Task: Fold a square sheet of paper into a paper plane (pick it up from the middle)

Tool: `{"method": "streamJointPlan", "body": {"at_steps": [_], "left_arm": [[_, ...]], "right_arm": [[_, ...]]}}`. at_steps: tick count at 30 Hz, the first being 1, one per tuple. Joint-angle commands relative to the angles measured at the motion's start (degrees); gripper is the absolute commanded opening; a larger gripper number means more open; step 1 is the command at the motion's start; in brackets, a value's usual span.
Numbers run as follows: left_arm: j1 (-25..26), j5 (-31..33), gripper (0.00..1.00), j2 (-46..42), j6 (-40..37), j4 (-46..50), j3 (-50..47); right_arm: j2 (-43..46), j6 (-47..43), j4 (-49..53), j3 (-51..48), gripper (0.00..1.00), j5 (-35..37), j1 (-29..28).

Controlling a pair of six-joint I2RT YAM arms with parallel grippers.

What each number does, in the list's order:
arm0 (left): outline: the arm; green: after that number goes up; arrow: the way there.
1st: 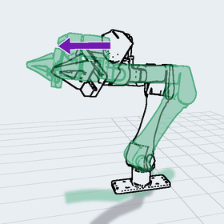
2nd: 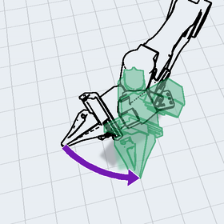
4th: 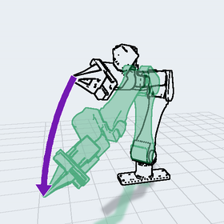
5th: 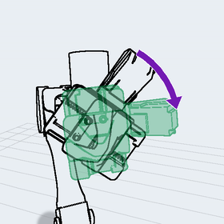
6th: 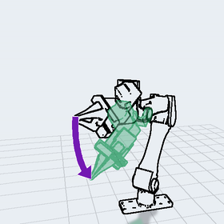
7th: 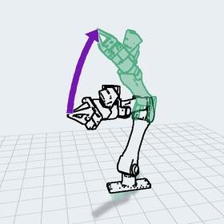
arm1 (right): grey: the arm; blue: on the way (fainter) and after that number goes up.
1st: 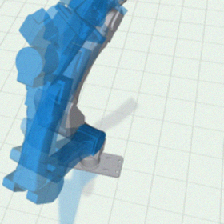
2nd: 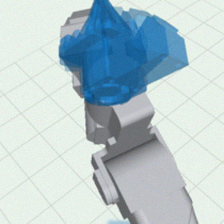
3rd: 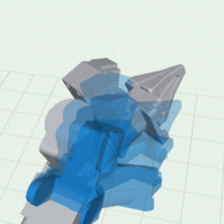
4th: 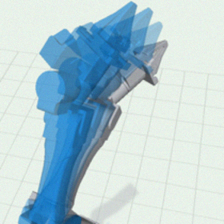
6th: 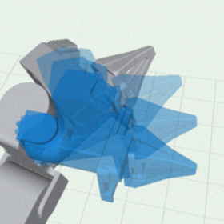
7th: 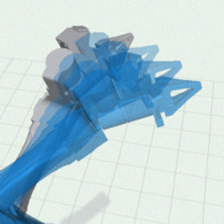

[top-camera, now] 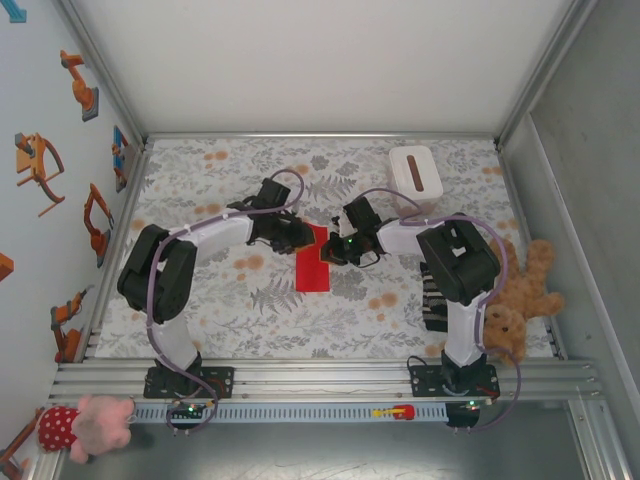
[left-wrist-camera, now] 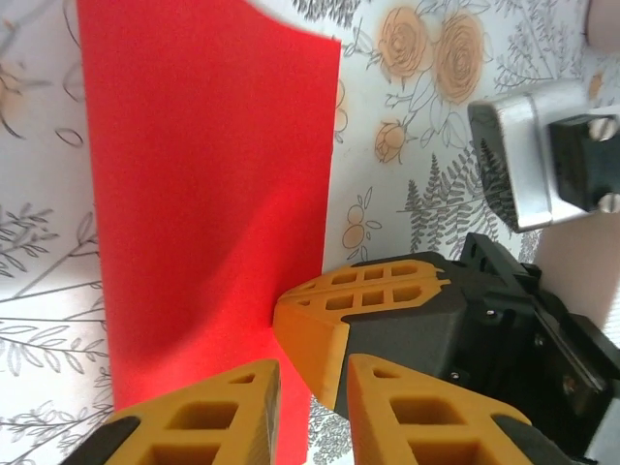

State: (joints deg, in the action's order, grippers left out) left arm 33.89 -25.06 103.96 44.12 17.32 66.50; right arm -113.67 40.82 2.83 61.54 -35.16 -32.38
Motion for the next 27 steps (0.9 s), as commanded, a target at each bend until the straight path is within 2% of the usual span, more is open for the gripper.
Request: {"method": "streamJointPlan", "body": {"at_steps": [1,9,17,27], "left_arm": [[0.78,-2.97,0.22,1.57,2.79,-0.64,-0.15],[2.08,-3.04,0.13,6.26,1.99,1.7,1.94],[2.3,-4.21,0.13,9.08,1.26,2.65,4.07],[1.81,-1.2,0.12,11.51,-0.67,5.37,4.17]], "right_arm": [[-5.29,-1.51,11.76,-2.73,0.0,9.17,0.65],[-5.86,-1.62,12.84,-2.56,0.0,9.49,0.65],[-6.18,-1.64,13.68,-2.34,0.0,10.01,0.65],[-7.16,-2.06,15.07,-2.73,0.0,11.44,0.7]]}}
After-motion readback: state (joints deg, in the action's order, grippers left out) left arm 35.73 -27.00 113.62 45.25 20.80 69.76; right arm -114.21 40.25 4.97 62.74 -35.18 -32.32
